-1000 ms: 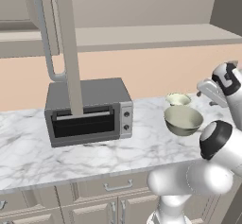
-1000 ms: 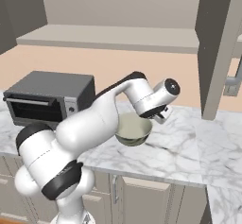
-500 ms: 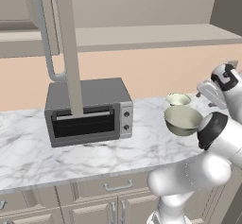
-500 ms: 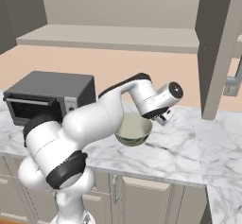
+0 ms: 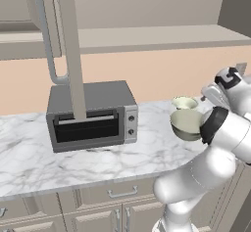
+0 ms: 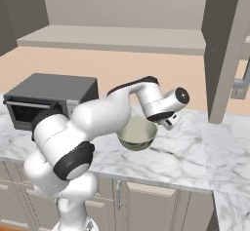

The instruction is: Pick up the bowls on the counter and stack them on top of one another in the open cabinet. Place the smaller bowl on top of the larger bowl.

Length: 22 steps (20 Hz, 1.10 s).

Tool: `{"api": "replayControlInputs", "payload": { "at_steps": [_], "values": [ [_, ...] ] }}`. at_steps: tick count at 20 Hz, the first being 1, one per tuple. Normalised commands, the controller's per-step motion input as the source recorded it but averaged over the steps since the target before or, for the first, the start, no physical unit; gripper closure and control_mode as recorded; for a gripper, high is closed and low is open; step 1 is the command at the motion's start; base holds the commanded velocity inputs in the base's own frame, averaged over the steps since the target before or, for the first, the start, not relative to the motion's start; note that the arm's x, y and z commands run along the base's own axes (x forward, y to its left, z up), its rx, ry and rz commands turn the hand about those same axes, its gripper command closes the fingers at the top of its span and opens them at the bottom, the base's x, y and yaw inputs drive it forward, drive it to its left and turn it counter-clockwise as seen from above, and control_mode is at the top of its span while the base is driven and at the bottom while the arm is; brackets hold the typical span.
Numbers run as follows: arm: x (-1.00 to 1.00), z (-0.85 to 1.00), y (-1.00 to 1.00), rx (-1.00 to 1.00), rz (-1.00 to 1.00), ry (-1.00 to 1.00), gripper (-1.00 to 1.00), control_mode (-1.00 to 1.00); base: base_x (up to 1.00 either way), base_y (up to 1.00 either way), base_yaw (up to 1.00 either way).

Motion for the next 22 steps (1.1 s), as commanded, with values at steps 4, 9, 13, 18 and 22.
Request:
{"api": "replayControlInputs", "payload": {
  "at_steps": [4,9,13,18,22],
  "values": [
    [0.31,-0.12,-0.14,0.01,-0.03,0.0,-1.0,-1.0,0.0,0.0,0.0],
    [0.27,-0.12,-0.21,0.01,-0.03,0.0,-1.0,-1.0,0.0,0.0,0.0],
    [0.26,-0.14,-0.17,0.01,-0.03,0.0,-1.0,-1.0,0.0,0.0,0.0],
    [0.18,-0.18,-0.02,0.0,0.0,0.0,-1.0,-1.0,0.0,0.0,0.0],
    [0.2,-0.22,0.0,0.0,0.0,0.0,-1.0,-1.0,0.0,0.0,0.0]
  ]
}}
